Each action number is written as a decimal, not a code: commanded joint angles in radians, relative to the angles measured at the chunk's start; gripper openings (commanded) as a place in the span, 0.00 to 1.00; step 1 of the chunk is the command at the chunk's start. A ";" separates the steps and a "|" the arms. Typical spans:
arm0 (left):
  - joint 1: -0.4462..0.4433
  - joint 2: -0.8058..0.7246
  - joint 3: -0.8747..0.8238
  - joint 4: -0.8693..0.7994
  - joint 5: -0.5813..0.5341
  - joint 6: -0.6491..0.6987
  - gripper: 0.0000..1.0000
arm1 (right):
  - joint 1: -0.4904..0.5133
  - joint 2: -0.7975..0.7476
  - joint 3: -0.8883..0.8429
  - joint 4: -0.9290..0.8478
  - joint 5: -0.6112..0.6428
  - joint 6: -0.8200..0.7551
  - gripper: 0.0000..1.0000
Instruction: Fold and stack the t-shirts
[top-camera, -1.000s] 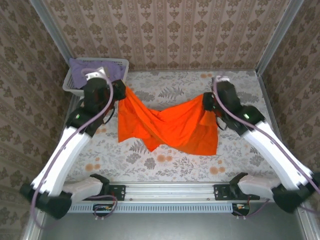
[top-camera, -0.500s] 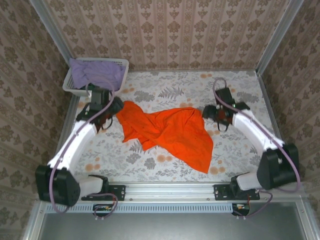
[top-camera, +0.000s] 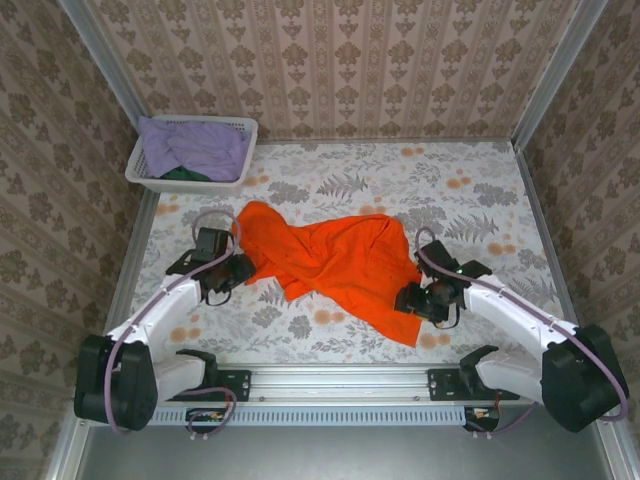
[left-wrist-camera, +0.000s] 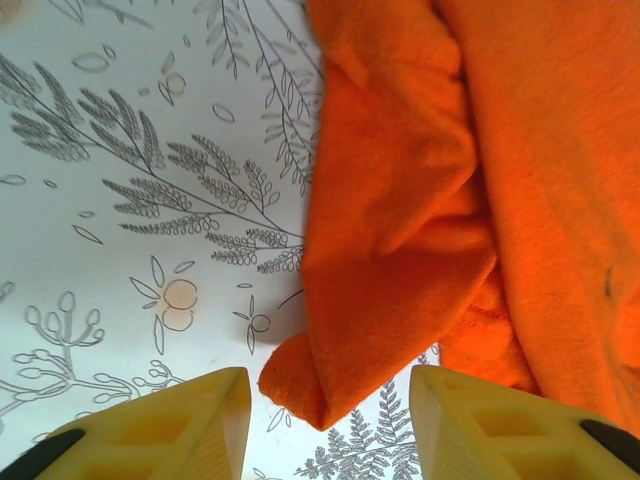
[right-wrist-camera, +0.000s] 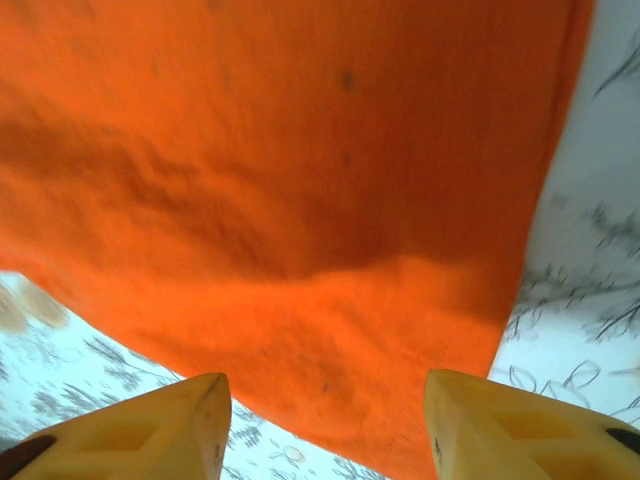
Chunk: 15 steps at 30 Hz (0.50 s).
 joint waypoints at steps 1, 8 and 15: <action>-0.005 0.046 -0.022 0.078 0.068 -0.027 0.45 | 0.037 0.001 -0.049 -0.011 0.017 0.115 0.50; -0.011 0.114 -0.016 0.116 0.113 -0.014 0.45 | 0.101 -0.104 -0.071 -0.103 0.110 0.191 0.50; -0.012 0.122 -0.013 0.115 0.091 -0.012 0.45 | 0.151 -0.114 -0.139 -0.044 0.083 0.265 0.43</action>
